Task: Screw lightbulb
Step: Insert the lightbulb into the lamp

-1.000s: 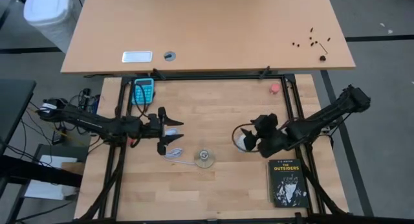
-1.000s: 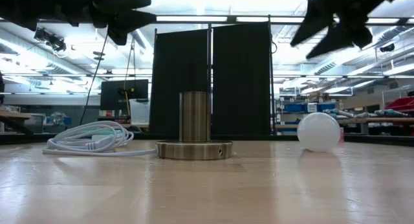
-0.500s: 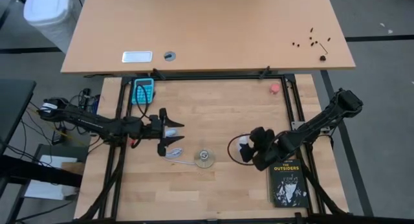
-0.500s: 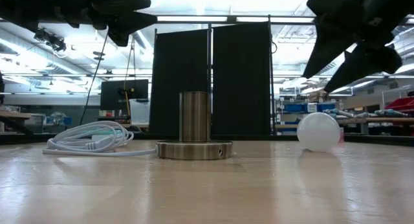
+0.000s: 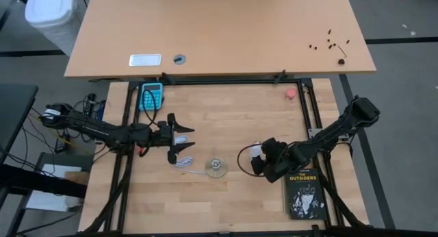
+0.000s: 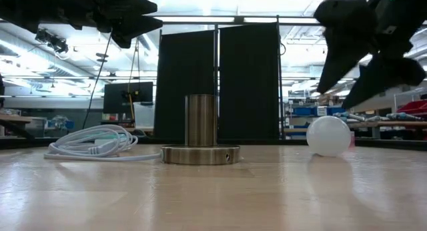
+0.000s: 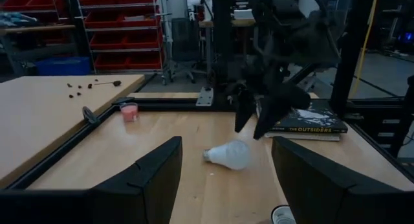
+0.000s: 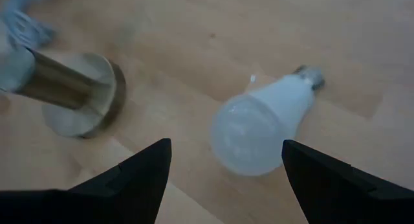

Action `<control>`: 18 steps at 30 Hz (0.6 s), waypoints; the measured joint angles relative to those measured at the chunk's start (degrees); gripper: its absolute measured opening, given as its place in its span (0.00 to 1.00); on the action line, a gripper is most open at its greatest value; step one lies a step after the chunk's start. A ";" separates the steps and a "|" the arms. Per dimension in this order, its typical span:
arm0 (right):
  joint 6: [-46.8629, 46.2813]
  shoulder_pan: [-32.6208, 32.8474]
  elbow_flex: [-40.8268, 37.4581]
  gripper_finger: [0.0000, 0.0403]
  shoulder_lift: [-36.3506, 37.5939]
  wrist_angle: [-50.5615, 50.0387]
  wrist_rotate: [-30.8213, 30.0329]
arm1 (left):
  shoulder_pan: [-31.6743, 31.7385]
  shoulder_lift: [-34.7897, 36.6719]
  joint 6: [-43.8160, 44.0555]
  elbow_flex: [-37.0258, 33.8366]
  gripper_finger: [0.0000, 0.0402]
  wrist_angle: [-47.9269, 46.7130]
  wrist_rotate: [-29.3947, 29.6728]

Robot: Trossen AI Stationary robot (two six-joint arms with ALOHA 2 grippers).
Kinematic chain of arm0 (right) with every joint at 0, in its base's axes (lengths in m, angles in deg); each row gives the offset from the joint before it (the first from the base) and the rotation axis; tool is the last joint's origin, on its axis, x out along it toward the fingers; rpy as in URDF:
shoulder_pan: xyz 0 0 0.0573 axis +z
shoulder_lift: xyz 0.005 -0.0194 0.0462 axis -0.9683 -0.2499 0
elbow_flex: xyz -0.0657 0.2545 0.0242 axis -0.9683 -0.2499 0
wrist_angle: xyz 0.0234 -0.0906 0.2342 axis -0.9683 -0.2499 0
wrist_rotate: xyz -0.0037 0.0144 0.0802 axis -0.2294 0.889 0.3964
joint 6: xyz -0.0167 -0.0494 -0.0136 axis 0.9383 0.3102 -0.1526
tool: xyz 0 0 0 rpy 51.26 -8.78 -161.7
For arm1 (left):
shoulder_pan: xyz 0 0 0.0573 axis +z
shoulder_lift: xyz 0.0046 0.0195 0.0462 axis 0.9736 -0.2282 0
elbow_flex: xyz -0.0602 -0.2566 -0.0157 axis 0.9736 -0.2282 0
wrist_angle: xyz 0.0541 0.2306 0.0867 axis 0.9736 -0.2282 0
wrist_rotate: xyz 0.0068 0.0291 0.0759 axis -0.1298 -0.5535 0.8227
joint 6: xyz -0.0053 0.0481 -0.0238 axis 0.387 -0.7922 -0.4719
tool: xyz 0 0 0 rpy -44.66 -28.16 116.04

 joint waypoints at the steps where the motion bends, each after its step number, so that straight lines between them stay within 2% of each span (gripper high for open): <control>1: 0.04 -0.11 0.00 0.76 -1.09 0.37 0.20 | 0.00 0.00 0.00 0.00 0.61 -0.26 0.09; 11: -0.15 -0.73 0.00 0.76 -8.60 3.02 -0.72 | 0.00 0.00 0.11 0.00 0.61 -1.44 0.12; 18: -0.44 -1.21 0.00 0.76 -8.91 -3.30 -1.27 | 0.00 0.00 0.07 0.00 0.61 -1.40 0.11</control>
